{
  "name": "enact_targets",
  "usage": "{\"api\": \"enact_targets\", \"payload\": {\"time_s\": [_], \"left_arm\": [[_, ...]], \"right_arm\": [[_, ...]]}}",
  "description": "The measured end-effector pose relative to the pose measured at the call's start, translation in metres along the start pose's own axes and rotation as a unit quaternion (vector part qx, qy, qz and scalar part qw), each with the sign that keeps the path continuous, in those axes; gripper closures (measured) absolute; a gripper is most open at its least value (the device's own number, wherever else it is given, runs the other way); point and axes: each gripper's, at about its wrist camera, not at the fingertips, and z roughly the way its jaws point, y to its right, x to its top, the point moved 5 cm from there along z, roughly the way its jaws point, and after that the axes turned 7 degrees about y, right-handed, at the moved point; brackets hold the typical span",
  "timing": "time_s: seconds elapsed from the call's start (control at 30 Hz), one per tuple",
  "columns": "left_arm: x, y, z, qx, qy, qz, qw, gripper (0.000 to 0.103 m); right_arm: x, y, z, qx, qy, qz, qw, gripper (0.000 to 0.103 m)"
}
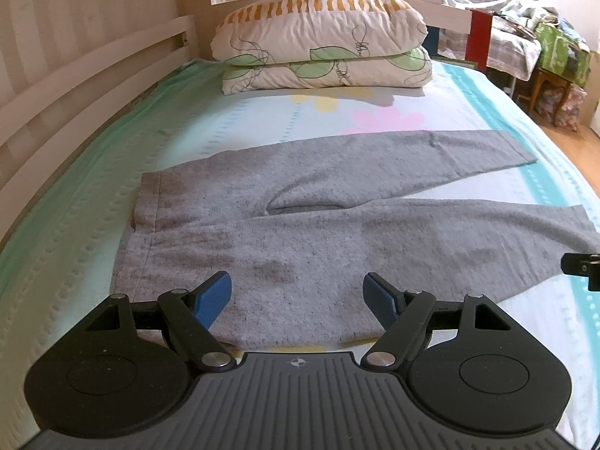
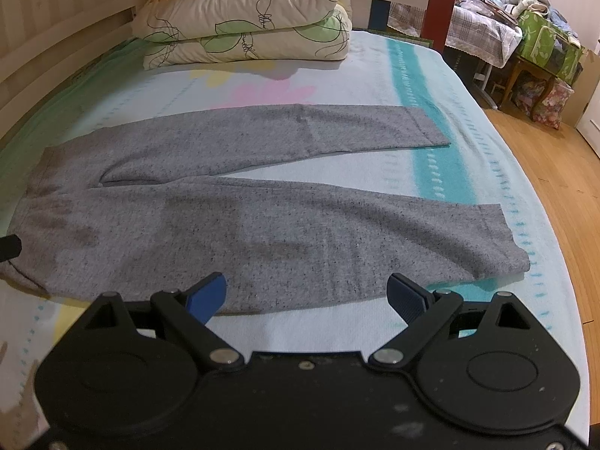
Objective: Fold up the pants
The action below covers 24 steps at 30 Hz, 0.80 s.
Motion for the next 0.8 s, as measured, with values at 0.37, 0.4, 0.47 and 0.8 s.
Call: {"api": "enact_targets", "payload": {"time_s": [0.37,0.4,0.47,0.8], "left_arm": [[0.005,0.001,-0.009,-0.009,0.016,-0.001,0.9998,0.026],[0.006,0.001,-0.009,-0.009,0.018,-0.002,0.9998,0.026],[0.009,-0.001,-0.011,-0.009,0.024,-0.008,0.9996,0.026],[0.014,0.003,-0.008,-0.051,0.032,-0.029,0.9978,0.026]], "right_arm": [[0.0,-0.001,-0.002,0.007,-0.002,-0.001,1.0,0.005],[-0.001,-0.001,-0.002,0.008,-0.003,-0.001,1.0,0.005],[-0.001,0.0,-0.001,0.012,-0.007,0.003,1.0,0.005],[-0.007,-0.002,0.004,0.049,-0.027,0.023,0.998,0.005]]}}
